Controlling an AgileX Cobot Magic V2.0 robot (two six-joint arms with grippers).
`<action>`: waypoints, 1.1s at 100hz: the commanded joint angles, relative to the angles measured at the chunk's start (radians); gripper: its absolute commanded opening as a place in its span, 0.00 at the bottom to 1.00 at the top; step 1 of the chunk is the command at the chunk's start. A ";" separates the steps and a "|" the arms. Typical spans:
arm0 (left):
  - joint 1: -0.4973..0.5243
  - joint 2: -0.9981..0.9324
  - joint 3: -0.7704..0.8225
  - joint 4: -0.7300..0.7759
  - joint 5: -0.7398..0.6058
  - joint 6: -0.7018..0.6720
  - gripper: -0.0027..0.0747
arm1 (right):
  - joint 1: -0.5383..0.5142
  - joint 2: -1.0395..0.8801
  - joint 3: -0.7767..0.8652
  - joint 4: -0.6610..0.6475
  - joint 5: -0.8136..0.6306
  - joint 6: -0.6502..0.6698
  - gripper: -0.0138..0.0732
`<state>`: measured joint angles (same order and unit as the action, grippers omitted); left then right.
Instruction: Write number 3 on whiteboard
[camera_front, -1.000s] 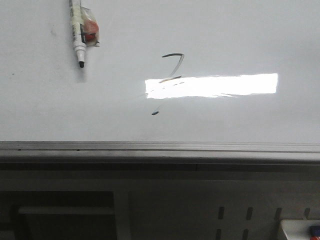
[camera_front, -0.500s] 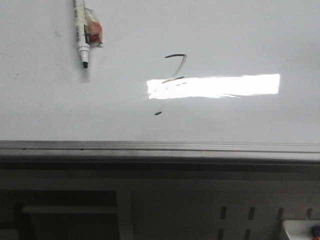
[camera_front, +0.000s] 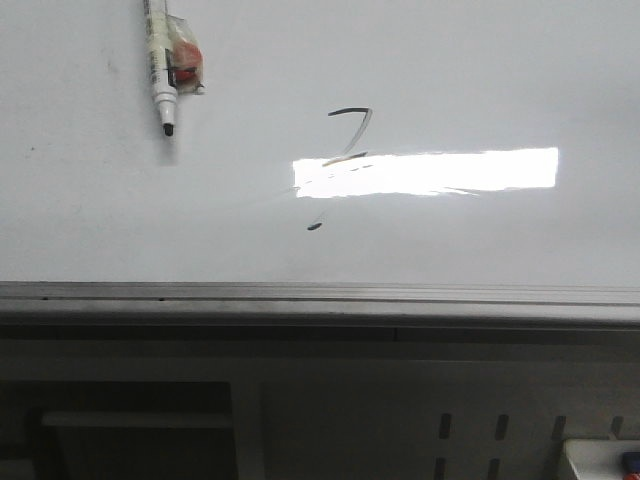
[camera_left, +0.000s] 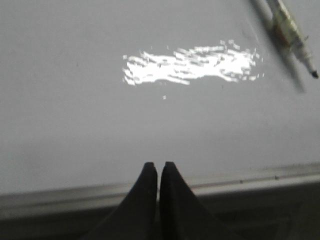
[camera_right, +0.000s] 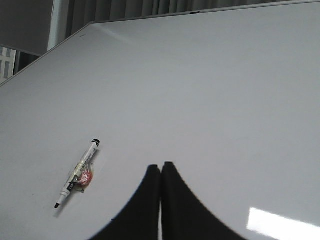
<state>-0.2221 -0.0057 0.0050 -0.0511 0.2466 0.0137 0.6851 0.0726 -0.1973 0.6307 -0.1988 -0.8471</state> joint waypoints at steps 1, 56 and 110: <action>0.002 -0.022 0.031 -0.001 0.045 -0.014 0.01 | -0.005 0.007 -0.023 -0.007 -0.067 -0.002 0.08; 0.002 -0.023 0.034 -0.017 0.054 -0.014 0.01 | -0.005 0.007 -0.023 -0.007 -0.067 -0.002 0.08; 0.002 -0.023 0.034 -0.017 0.054 -0.014 0.01 | -0.024 0.007 0.010 -0.042 -0.115 -0.002 0.08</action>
<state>-0.2221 -0.0057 0.0050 -0.0547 0.3396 0.0093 0.6801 0.0726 -0.1837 0.6307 -0.2185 -0.8453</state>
